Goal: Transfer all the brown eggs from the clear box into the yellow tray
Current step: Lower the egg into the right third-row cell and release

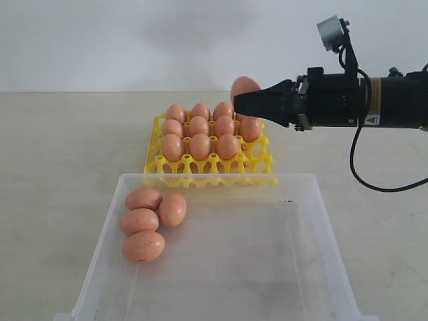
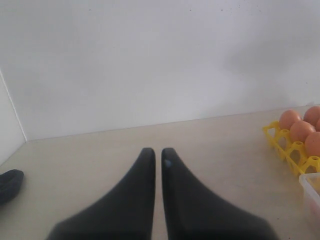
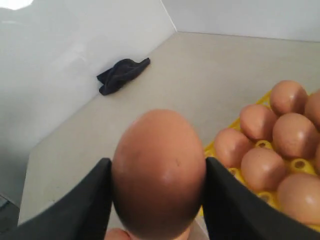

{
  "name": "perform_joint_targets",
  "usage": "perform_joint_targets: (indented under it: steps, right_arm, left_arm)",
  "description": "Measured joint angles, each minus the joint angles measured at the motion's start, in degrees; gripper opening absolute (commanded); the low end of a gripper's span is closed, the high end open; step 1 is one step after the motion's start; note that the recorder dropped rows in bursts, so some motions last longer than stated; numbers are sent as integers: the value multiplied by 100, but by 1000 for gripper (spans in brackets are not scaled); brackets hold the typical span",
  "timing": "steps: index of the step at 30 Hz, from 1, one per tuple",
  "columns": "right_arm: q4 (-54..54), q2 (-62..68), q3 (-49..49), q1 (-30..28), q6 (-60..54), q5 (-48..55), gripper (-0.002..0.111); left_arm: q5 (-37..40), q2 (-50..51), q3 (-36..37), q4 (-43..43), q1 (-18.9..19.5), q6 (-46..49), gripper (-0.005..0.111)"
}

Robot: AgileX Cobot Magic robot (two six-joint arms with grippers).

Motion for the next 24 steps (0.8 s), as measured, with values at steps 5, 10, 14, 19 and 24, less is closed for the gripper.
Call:
perform_joint_targets:
  steps: [5,10,14,19,24]
  right_arm:
    - [-332,799,-365,-649,560,-146,0]
    - [-488,1145,-453,-789,475,-145,0]
    - [-171,1274,-453,-723,82,-177,0]
    - [147,1391,-453,-478,-878,-177,0]
    - [343,1402,-453,-2,-2474,98,0]
  left_arm:
    - [0,0,0,0,0,0,4]
    - [0,0,0,0,0,0,4]
    - [0,0,0,0,0,0,4]
    - [0,0,0,0,0,0,4]
    - [0,0,0,0,0,0,4]
